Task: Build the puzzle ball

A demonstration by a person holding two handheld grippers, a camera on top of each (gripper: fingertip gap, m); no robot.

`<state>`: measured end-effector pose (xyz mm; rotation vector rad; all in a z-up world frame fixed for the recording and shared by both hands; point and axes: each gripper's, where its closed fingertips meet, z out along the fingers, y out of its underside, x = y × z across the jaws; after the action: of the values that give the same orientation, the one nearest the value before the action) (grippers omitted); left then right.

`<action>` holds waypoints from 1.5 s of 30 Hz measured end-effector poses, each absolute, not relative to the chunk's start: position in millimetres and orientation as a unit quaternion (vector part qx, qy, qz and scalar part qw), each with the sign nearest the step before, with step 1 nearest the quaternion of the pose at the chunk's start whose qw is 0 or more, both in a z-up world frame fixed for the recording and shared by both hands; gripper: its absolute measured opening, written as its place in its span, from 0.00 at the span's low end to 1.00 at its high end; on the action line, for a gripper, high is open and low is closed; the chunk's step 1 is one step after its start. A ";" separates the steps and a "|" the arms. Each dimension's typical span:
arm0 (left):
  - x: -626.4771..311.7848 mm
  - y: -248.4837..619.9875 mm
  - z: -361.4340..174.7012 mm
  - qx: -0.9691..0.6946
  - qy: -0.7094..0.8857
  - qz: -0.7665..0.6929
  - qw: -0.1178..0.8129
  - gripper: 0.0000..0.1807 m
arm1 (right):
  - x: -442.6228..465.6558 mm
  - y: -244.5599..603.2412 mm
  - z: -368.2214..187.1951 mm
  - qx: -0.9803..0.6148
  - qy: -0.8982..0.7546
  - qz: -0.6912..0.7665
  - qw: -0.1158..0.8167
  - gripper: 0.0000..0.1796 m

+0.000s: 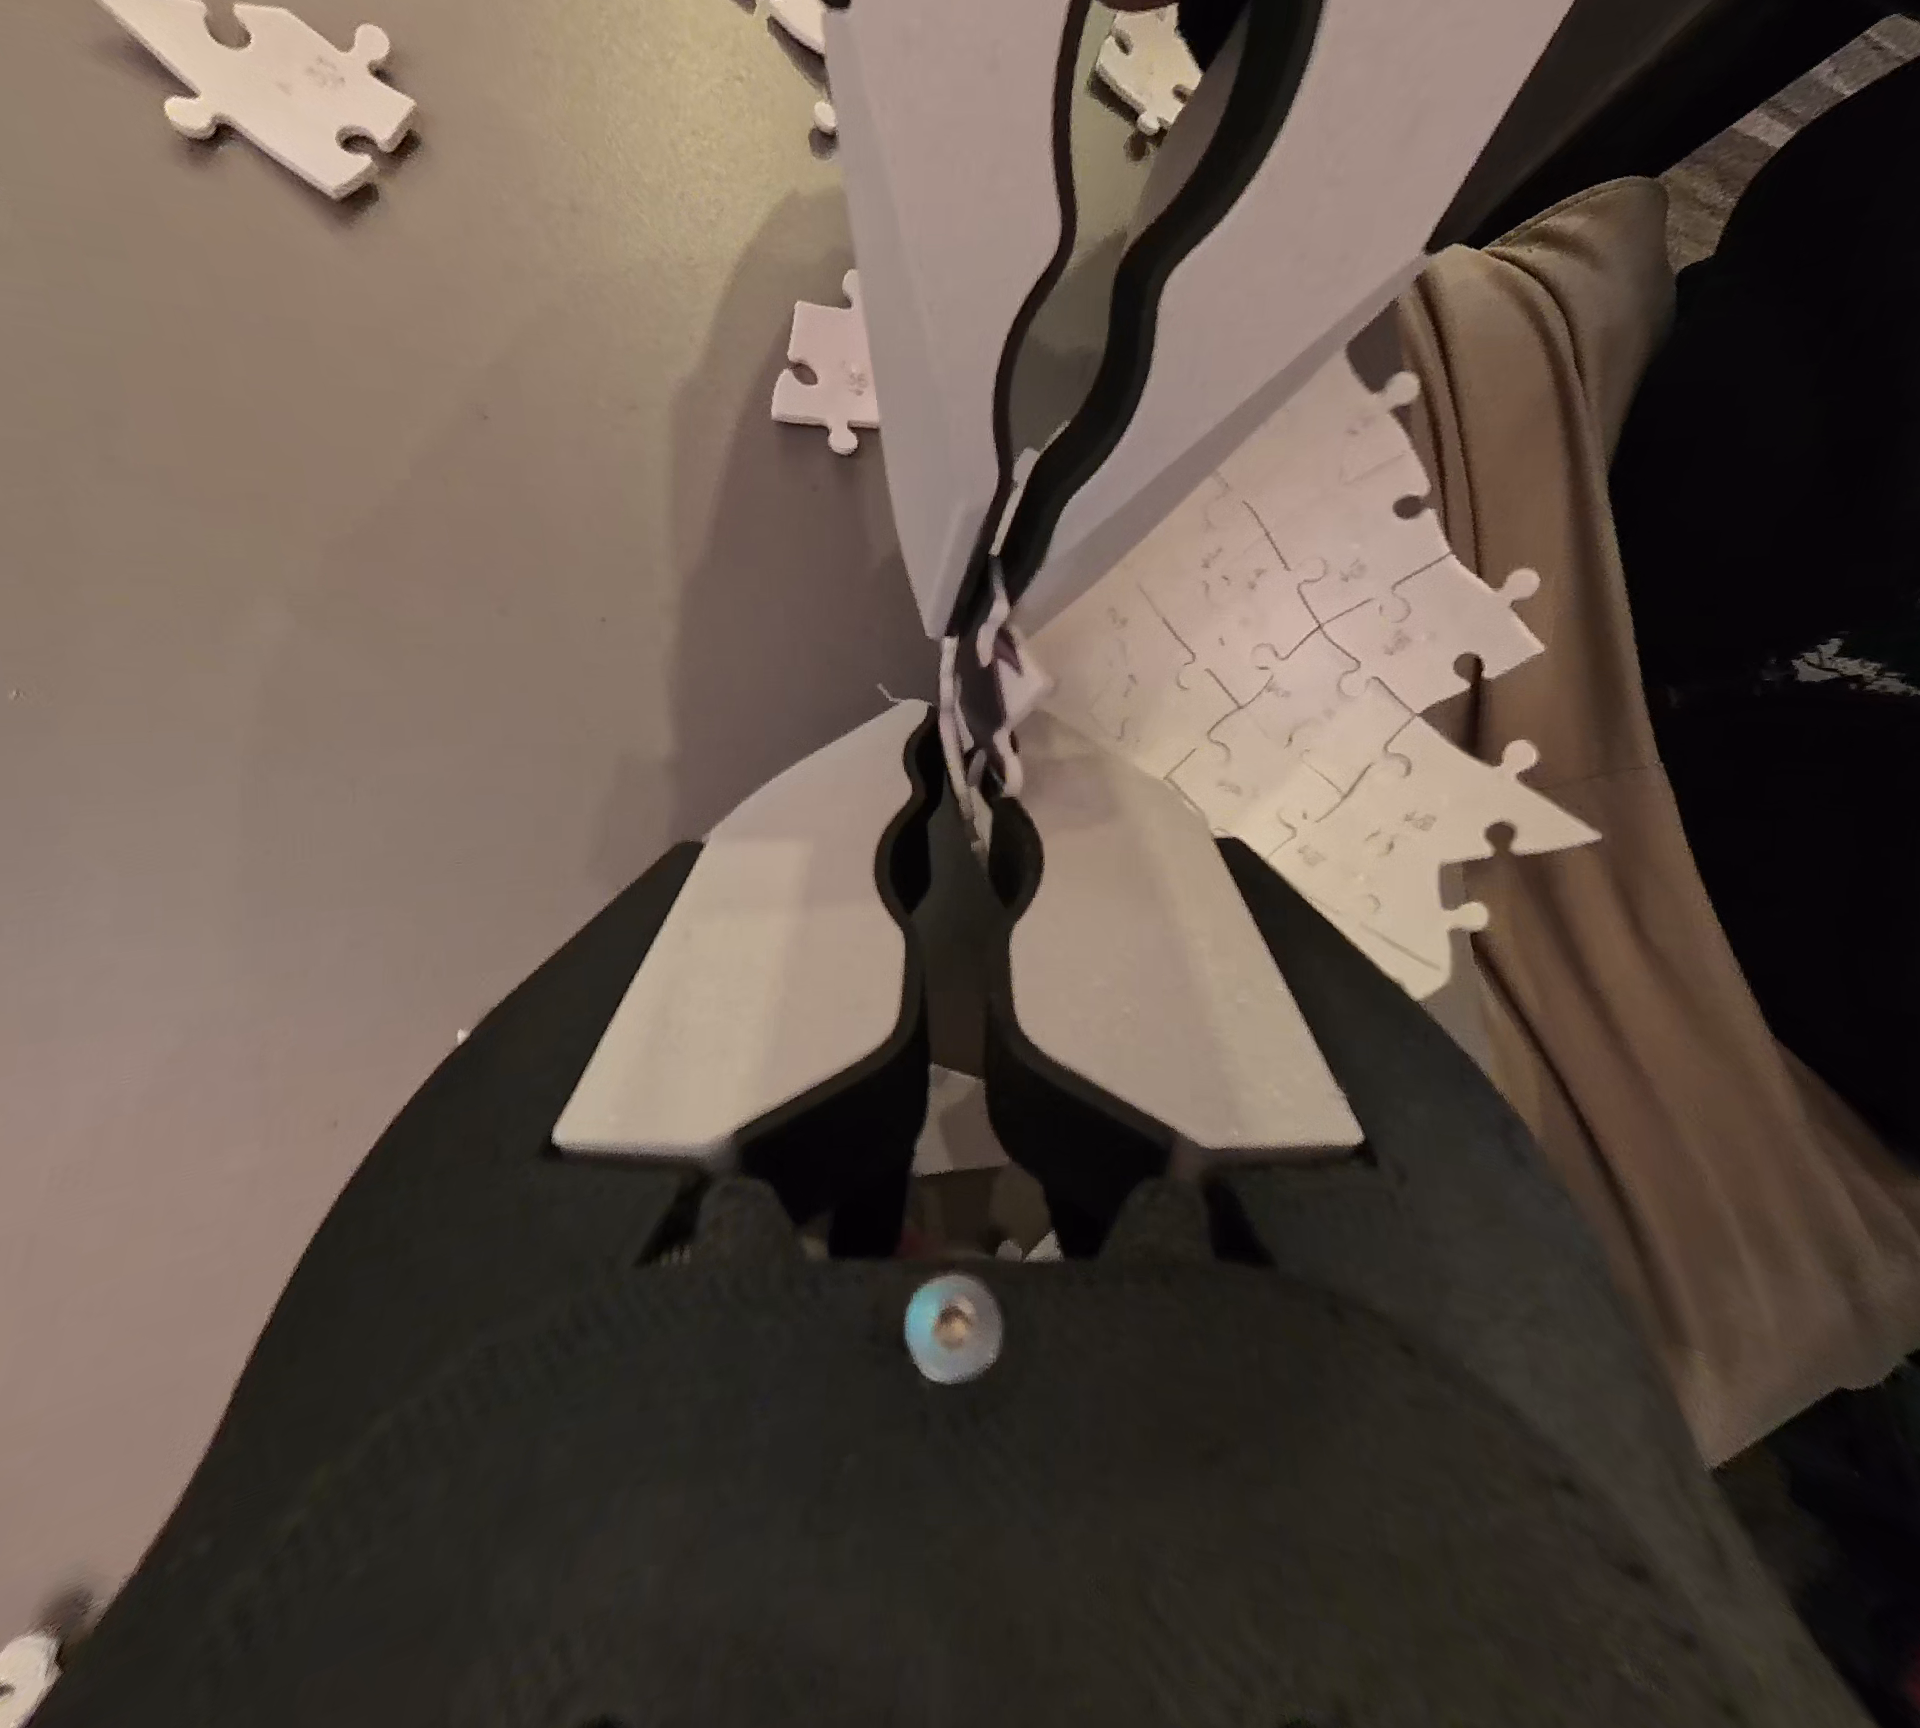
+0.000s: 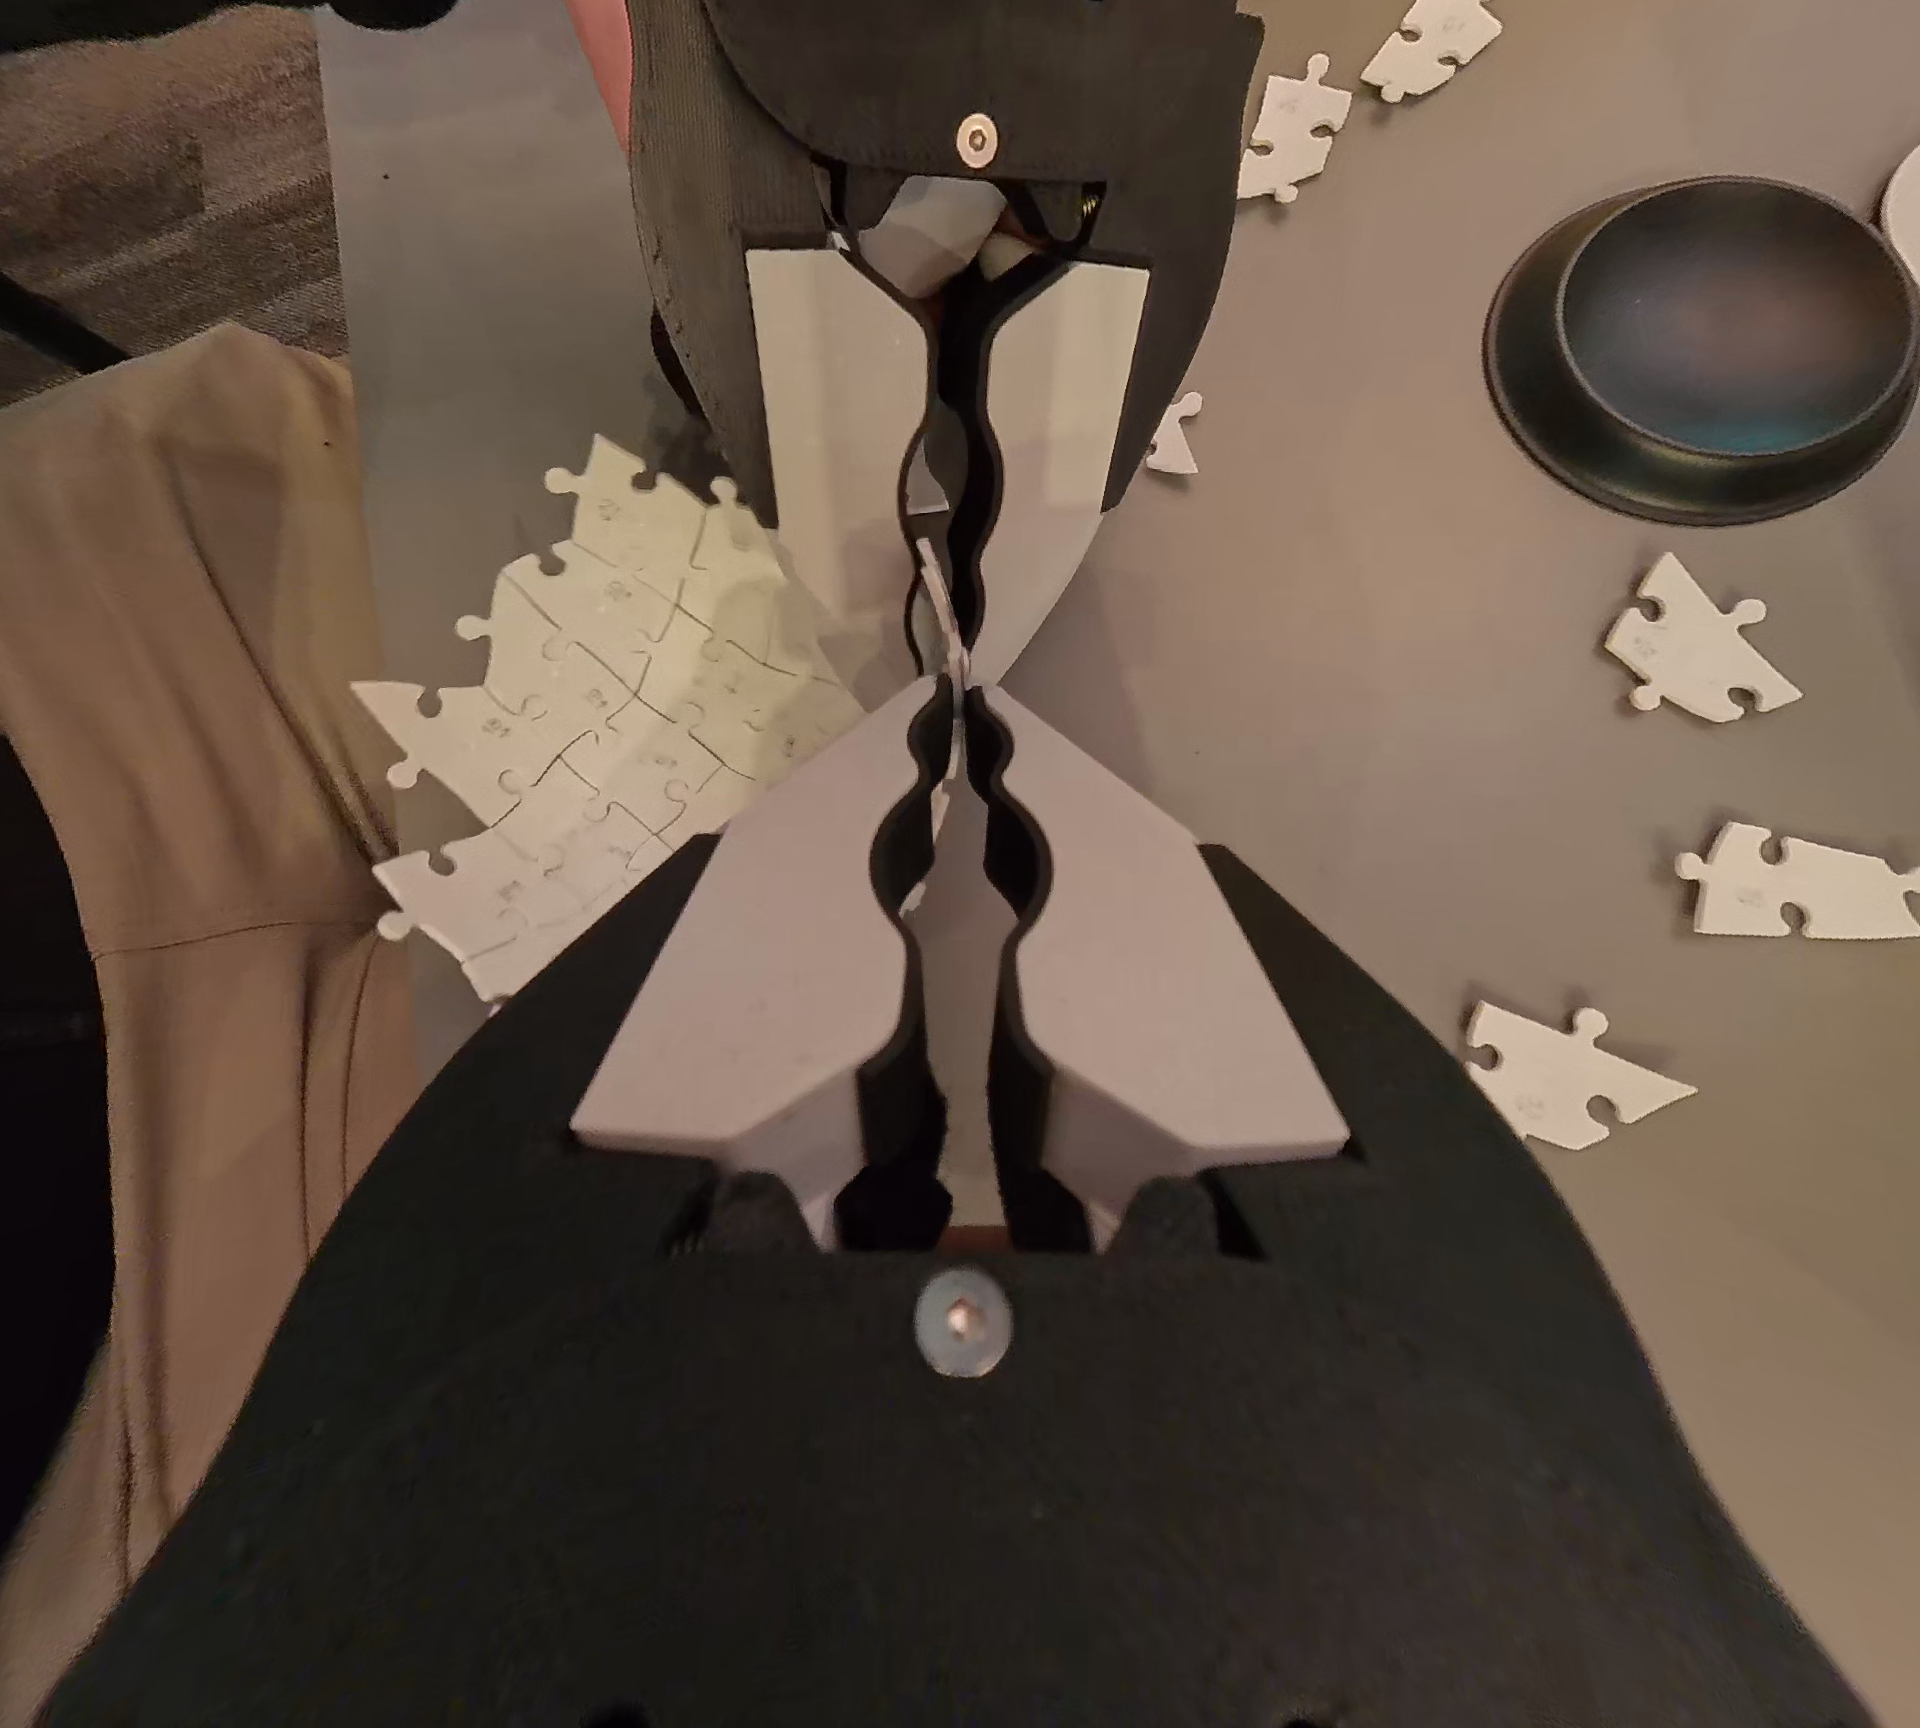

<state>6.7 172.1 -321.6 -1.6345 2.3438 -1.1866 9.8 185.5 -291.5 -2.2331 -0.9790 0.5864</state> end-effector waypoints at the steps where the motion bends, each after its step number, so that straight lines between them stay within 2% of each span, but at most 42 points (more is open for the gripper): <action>1: 7.1 171.0 -319.9 -0.528 0.754 -0.390 0.021 0.04 | 9.7 185.5 -291.1 -0.846 -0.371 0.223 0.312 0.00; 19: 13.0 174.4 -315.5 -0.523 0.758 -0.388 0.038 0.03 | 13.6 186.6 -285.5 -0.846 -0.363 0.223 0.321 0.00; 26: 15.6 175.7 -313.2 -0.524 0.755 -0.391 0.045 0.07 | 17.1 189.4 -280.0 -0.843 -0.341 0.244 0.338 0.00; 33: 13.0 177.9 -311.3 -0.528 0.755 -0.385 0.049 0.04 | 13.0 191.4 -281.6 -0.835 -0.338 0.260 0.348 0.00; 38: -0.4 185.6 -308.1 -0.543 0.753 -0.365 0.064 0.08 | 4.3 193.0 -280.2 -0.826 -0.349 0.268 0.353 0.00; 45: -12.6 188.8 -314.9 -0.565 0.756 -0.323 0.071 0.04 | -1.6 193.5 -279.3 -0.815 -0.359 0.283 0.357 0.00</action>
<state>-12.6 188.8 -314.9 -1.6991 2.2719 -0.9710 -1.6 193.5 -279.3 -2.1029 -0.9266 0.7310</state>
